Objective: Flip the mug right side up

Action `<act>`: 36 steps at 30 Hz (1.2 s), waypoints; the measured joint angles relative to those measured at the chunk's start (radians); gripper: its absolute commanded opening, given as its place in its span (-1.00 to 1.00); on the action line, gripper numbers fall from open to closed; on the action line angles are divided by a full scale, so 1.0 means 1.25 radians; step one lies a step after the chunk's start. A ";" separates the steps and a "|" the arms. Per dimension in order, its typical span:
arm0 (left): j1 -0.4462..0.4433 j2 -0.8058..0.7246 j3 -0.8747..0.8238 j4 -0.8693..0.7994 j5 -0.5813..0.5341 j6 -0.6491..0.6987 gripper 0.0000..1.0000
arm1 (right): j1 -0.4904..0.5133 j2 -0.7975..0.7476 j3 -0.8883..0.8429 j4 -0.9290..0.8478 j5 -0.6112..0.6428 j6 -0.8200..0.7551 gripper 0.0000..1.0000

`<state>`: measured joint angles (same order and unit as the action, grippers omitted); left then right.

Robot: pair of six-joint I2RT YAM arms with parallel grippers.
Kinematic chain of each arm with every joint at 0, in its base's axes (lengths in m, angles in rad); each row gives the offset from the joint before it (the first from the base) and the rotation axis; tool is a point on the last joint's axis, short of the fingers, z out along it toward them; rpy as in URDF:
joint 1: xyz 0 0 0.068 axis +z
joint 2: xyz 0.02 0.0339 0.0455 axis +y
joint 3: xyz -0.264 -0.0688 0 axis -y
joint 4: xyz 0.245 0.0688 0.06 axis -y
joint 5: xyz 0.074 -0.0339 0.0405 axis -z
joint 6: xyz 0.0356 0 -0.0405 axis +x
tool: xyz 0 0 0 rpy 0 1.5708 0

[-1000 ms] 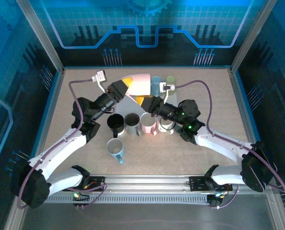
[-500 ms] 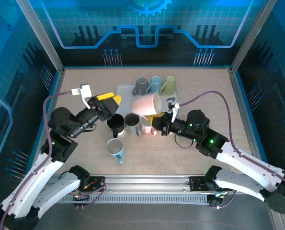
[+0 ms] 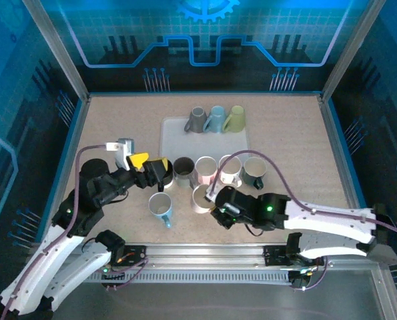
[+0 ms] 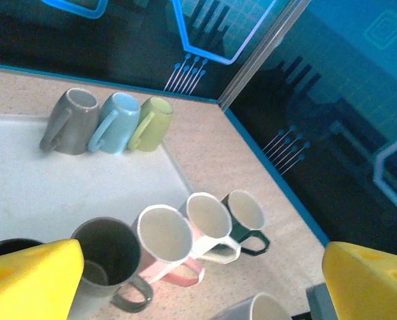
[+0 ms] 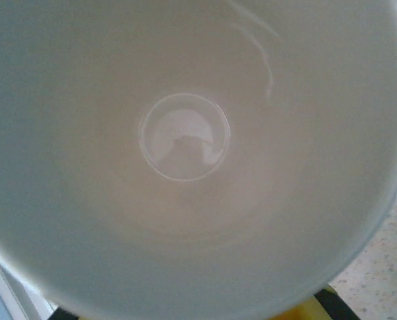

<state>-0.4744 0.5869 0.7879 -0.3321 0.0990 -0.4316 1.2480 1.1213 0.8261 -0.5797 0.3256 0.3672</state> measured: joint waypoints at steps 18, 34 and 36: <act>0.000 -0.010 -0.033 0.000 -0.023 0.055 0.88 | 0.017 0.309 0.082 0.081 0.049 0.064 -1.00; 0.000 -0.011 -0.042 0.000 -0.026 0.055 0.89 | 0.018 0.389 0.131 0.108 0.048 0.078 -0.64; 0.000 -0.011 -0.042 0.000 -0.026 0.056 0.89 | 0.019 0.394 0.136 0.109 0.049 0.079 -0.55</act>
<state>-0.4744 0.5735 0.7361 -0.3321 0.0662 -0.3622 1.2716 1.6142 0.9955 -0.4438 0.3862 0.4664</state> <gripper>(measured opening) 0.944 0.193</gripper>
